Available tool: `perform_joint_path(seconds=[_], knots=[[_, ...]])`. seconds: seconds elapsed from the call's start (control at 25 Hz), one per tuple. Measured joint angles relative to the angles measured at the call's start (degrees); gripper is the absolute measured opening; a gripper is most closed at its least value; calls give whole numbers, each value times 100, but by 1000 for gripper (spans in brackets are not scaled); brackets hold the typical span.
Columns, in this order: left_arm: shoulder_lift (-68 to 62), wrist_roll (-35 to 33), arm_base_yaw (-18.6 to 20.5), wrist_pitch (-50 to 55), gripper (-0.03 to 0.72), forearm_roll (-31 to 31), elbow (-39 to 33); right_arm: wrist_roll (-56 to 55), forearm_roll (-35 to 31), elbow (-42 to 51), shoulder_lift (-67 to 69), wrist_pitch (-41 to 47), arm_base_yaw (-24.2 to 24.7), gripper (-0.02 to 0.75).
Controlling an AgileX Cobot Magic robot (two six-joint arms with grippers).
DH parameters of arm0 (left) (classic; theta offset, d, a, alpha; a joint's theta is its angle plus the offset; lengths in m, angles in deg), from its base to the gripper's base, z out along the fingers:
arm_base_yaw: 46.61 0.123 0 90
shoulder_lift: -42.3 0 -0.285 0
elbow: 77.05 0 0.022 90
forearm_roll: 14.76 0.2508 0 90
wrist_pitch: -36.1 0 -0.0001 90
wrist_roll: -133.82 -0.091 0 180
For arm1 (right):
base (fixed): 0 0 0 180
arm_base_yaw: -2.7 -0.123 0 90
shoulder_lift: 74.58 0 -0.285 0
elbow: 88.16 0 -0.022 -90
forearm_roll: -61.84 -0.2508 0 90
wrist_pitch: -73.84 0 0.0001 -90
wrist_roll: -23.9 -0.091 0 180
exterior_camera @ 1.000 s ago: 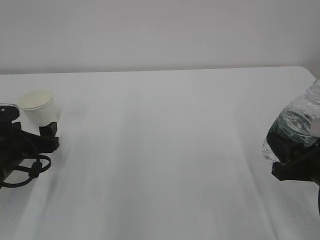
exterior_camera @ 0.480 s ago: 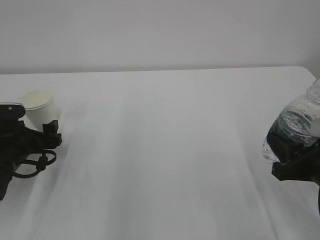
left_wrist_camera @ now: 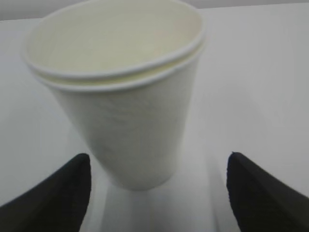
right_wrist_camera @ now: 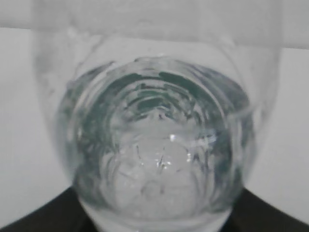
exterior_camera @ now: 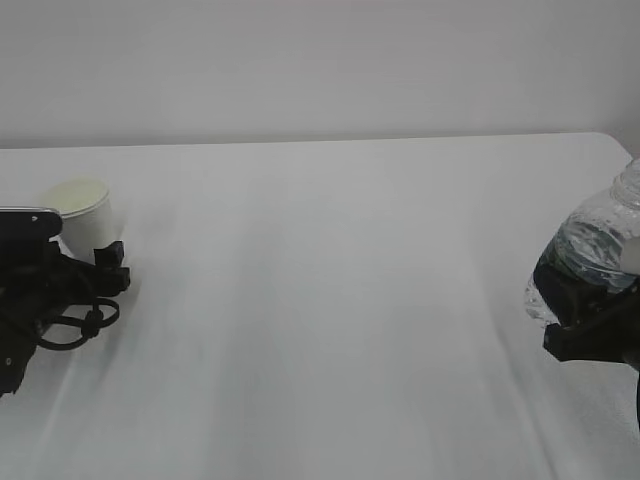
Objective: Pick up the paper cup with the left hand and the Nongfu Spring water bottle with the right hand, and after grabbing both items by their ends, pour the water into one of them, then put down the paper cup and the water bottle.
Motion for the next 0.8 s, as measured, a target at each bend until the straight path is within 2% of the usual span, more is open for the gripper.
perform_joint_path(seconds=[0.28, 0.8], knots=[[-8, 0, 214, 0, 631, 144, 198, 0, -29, 0, 0, 0, 0, 356], [-306, 0, 249, 0, 631, 476, 768, 0, -43, 0, 0, 0, 0, 356]])
